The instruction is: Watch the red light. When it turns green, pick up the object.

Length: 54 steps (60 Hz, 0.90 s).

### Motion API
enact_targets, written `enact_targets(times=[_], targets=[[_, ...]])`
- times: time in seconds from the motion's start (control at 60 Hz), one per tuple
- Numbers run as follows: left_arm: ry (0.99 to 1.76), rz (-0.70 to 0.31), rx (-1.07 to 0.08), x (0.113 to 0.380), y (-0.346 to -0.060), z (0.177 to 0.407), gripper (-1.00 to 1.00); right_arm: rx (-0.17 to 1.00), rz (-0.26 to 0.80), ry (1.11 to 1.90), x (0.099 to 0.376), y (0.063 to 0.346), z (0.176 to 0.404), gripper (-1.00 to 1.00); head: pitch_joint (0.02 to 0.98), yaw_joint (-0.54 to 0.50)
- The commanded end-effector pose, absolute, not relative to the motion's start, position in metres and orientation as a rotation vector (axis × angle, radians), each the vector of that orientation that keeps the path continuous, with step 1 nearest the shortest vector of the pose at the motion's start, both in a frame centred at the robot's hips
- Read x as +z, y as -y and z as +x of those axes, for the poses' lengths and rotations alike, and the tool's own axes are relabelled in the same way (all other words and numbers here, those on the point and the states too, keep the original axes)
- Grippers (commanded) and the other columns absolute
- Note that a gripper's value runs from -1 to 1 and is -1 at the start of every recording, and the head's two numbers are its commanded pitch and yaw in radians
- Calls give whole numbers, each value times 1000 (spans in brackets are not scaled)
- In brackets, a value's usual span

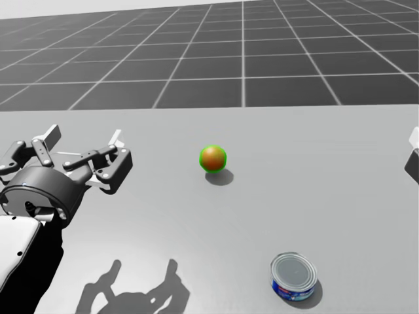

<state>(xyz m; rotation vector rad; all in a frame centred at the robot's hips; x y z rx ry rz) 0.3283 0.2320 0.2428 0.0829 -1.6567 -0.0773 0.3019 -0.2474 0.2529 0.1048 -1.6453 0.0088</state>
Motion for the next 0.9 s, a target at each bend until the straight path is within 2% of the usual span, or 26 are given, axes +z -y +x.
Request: enact_targets(times=[0.017, 0.167, 0.317, 0.617, 0.783, 0.833, 0.9], targets=[[1657, 83, -77, 243, -232, 328, -1000, 9, 103, 1646, 253, 248, 302, -1000, 603, 110], [1657, 83, -77, 243, -232, 328, -1000, 9, 103, 1646, 253, 248, 302, -1000, 643, 87], [1654, 81, -86, 242, -231, 329, -1000, 10, 98, 1653, 255, 248, 300, -1000, 752, 9], [1652, 77, -96, 242, -229, 329, -1000, 19, 61, 1647, 253, 246, 302, -1000, 858, -101], [1653, 80, -93, 243, -228, 328, -1000, 68, 142, 1630, 253, 241, 295, -1000, 873, -110], [1652, 78, -91, 243, -228, 328, -1000, 97, 192, 1596, 254, 238, 292, -1000, 873, -107], [1651, 75, -89, 243, -228, 327, -1000, 123, 177, 1602, 254, 233, 283, -1000, 868, -107]])
